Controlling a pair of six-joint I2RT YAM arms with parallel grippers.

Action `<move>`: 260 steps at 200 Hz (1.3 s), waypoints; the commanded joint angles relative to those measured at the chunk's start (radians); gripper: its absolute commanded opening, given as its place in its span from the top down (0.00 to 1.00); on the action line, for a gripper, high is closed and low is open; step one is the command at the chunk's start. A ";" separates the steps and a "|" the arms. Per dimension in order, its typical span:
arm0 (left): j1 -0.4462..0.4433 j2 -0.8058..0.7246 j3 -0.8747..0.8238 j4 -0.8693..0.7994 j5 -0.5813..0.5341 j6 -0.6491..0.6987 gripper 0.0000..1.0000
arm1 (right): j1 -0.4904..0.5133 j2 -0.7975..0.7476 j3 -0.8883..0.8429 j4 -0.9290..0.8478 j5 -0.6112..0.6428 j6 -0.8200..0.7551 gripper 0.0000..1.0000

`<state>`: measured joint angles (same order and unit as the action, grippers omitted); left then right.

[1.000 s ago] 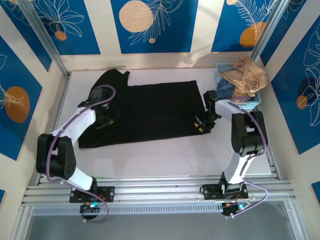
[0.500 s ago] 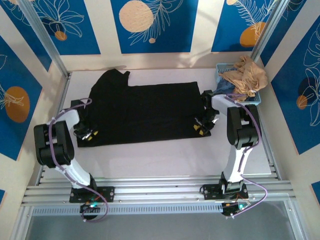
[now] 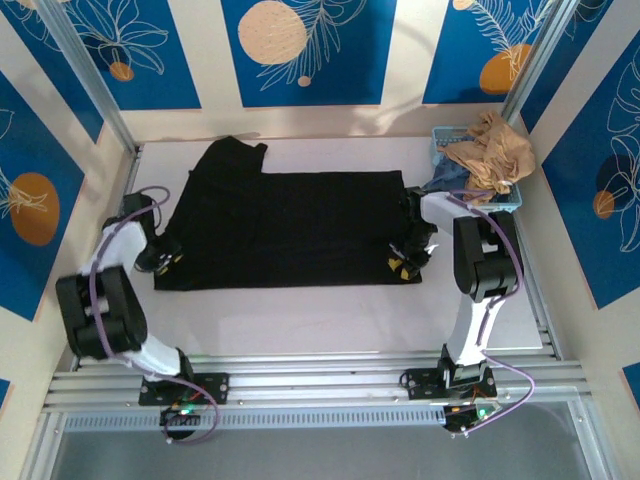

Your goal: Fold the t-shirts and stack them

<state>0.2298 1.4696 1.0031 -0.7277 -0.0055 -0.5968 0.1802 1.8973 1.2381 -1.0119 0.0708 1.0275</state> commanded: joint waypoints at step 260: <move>-0.080 -0.249 -0.415 -0.203 -0.100 -0.441 0.81 | 0.451 -0.062 -0.154 -0.052 -0.078 0.025 0.63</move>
<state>0.1341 1.2453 0.5922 -0.8349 -0.0616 -1.0046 0.6067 1.8397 1.1000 -1.0340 -0.0048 1.0214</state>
